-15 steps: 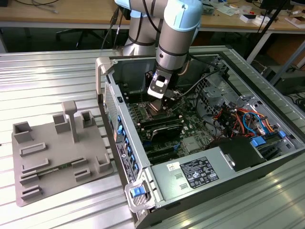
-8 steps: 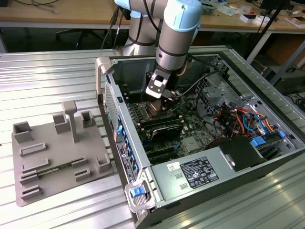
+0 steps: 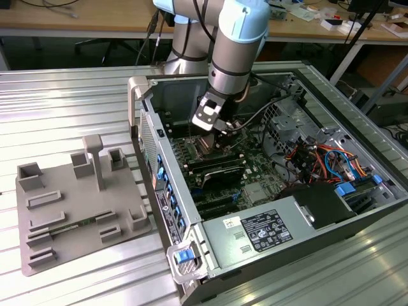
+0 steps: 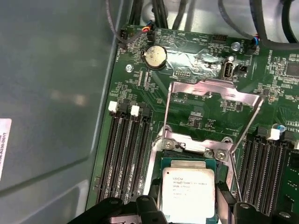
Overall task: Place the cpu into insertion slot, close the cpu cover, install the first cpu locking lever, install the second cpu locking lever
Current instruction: 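Place the cpu into insertion slot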
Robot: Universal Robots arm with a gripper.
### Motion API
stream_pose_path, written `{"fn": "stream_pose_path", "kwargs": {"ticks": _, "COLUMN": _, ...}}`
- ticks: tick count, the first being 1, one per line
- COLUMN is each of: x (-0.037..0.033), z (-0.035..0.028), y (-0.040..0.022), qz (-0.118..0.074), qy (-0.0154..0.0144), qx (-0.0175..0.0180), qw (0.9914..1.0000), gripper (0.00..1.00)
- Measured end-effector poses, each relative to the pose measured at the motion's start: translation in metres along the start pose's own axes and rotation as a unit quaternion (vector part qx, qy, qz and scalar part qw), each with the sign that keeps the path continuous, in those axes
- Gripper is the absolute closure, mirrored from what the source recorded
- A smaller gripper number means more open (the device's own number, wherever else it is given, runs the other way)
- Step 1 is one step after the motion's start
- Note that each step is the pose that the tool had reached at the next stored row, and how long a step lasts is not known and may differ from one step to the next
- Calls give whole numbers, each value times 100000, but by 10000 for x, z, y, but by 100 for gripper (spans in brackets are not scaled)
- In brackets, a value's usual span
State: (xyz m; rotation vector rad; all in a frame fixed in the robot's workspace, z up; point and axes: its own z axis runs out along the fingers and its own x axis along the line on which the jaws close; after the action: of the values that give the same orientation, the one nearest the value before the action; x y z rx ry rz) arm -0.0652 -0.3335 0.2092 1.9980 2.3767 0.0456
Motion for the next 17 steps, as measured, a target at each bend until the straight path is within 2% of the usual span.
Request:
{"fn": "stream_pose_path", "kwargs": {"ticks": 3, "x": 0, "z": 5, "y": 0, "qz": 1175, "qy": -50, "qx": 6, "qw": 99993, "gripper": 45}}
{"fn": "stream_pose_path", "kwargs": {"ticks": 5, "x": 0, "z": 12, "y": -1, "qz": 3204, "qy": -149, "qx": 27, "qw": 99949, "gripper": 45}}
{"fn": "stream_pose_path", "kwargs": {"ticks": 11, "x": 1, "z": 29, "y": -1, "qz": 6868, "qy": -317, "qx": 62, "qw": 99763, "gripper": 45}}
{"fn": "stream_pose_path", "kwargs": {"ticks": 13, "x": 2, "z": 34, "y": -2, "qz": 7738, "qy": -358, "qx": 71, "qw": 99700, "gripper": 45}}
{"fn": "stream_pose_path", "kwargs": {"ticks": 17, "x": 14, "z": 53, "y": -4, "qz": 8528, "qy": -403, "qx": 81, "qw": 99635, "gripper": 45}}
